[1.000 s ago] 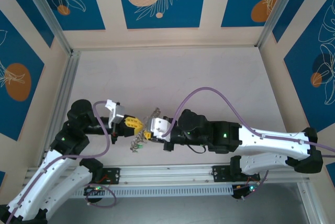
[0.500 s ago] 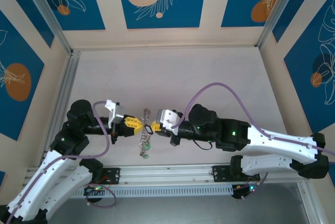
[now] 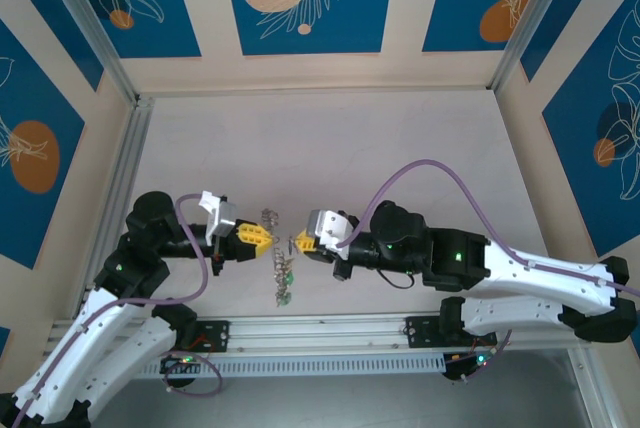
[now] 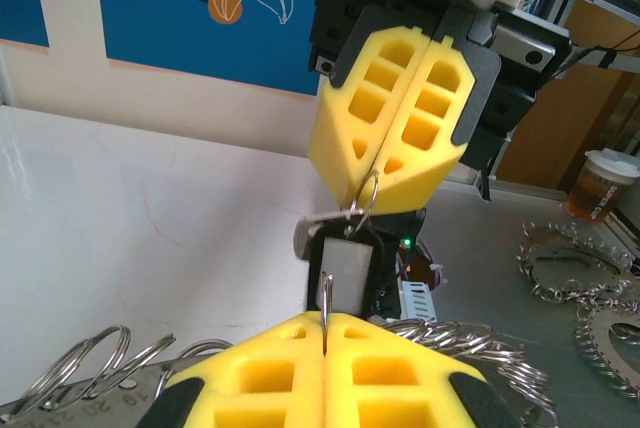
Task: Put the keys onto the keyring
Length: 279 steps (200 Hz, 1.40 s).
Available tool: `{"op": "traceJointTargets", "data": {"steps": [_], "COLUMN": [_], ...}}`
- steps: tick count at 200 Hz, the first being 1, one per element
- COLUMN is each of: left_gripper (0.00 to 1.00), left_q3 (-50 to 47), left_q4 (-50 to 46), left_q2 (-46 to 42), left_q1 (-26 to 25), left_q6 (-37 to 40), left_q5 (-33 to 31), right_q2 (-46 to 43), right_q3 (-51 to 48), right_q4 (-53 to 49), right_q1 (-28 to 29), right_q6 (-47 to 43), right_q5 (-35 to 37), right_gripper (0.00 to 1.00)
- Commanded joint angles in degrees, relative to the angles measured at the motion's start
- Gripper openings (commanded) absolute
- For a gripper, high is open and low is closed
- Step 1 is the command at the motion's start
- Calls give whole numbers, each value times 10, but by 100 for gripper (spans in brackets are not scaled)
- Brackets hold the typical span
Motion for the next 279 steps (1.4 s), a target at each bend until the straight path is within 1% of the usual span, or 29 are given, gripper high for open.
{"op": "traceJointTargets", "data": {"steps": [1,55,160,202,226,279], "left_gripper": [0,0,0,0,0,0], "left_q3": [8,8,11,12,12,10], "left_q4": [24,30,23,23,23,24], "left_q2": [-6,-4,-3,-3,-5,-5], "left_q1": [-3,-3,-3,-3,-3,-3], "left_q6": [2,-3,3,3,3,3], "left_q5": [6,7,0,0,-2,-4], "right_q2": [3,55,46,42,34,39], "right_q3": [15,44,44,42,44,49], "right_q4": [-3,-8,4,7,2,-14], "right_q1": [4,1,-3,-5,-16,-30], "right_q6": [-7,-21,-13,-8,4,26], "right_q5": [18,18,-10,-9,-8,-35], "right_gripper": [0,0,0,0,0,0]}}
